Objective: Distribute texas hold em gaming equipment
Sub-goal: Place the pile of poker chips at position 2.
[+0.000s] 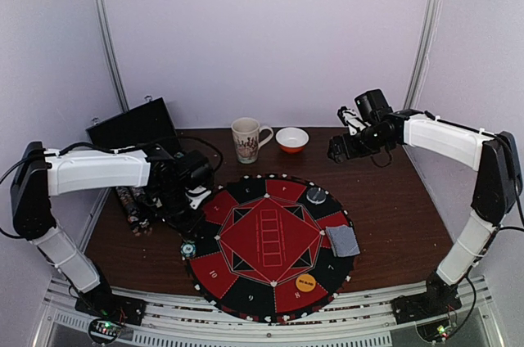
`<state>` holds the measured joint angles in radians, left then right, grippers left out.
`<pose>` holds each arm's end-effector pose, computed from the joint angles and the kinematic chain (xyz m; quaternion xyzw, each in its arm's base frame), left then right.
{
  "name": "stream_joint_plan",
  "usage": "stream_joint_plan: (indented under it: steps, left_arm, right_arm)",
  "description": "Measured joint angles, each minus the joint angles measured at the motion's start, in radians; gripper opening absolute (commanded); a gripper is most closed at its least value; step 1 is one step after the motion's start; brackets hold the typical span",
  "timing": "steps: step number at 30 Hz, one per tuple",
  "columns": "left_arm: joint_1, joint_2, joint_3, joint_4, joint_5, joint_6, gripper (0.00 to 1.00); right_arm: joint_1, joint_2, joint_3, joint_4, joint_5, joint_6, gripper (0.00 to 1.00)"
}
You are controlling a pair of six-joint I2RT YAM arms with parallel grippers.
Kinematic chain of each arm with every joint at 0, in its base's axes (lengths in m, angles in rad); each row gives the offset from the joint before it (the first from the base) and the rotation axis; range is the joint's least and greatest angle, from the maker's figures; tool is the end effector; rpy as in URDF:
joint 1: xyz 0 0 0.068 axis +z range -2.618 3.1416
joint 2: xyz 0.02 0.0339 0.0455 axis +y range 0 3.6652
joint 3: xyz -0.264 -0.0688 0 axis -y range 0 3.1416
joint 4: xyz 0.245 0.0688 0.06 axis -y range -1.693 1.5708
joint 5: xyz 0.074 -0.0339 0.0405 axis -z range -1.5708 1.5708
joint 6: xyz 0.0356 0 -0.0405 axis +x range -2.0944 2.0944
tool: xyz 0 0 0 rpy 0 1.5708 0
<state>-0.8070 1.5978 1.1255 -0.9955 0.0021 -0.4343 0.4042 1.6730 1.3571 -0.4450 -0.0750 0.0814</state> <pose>0.1963 -0.2051 0.2104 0.1851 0.9814 -0.0308 0.0413 0.3463 0.1510 0.2815 -0.1622 0.9042 0.1281 0.3739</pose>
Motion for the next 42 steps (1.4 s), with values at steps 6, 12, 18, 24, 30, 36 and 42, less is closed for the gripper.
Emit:
stream_joint_plan:
  steps: [6,12,18,24,30,36,42]
  left_arm:
    - [0.0,0.008,0.021,-0.002,0.002,0.012,0.0]
    - [0.0,0.032,0.054,-0.001,0.001,0.027,0.0]
    - [0.0,0.074,0.1,-0.009,-0.004,0.054,0.0]
    - [0.025,0.146,0.163,0.0,-0.006,0.105,0.0]
    - [0.095,0.24,0.239,0.001,-0.011,0.167,0.0]
    - [0.152,0.341,0.333,0.007,-0.029,0.232,0.0]
    - [0.178,0.451,0.444,0.007,-0.043,0.28,0.0]
  right_arm:
    - [0.0,0.0,0.0,-0.004,0.002,-0.001,1.0]
    - [0.0,-0.001,0.021,-0.02,0.005,-0.001,1.0]
    - [0.0,-0.001,0.026,-0.025,0.012,-0.004,1.0]
    - [0.0,-0.001,0.026,-0.029,0.012,-0.004,1.0]
    - [0.0,-0.001,0.026,-0.033,0.017,-0.005,1.0]
    - [0.0,-0.001,0.026,-0.035,0.024,-0.007,1.0]
    - [0.0,-0.001,0.026,-0.038,0.027,-0.007,1.0]
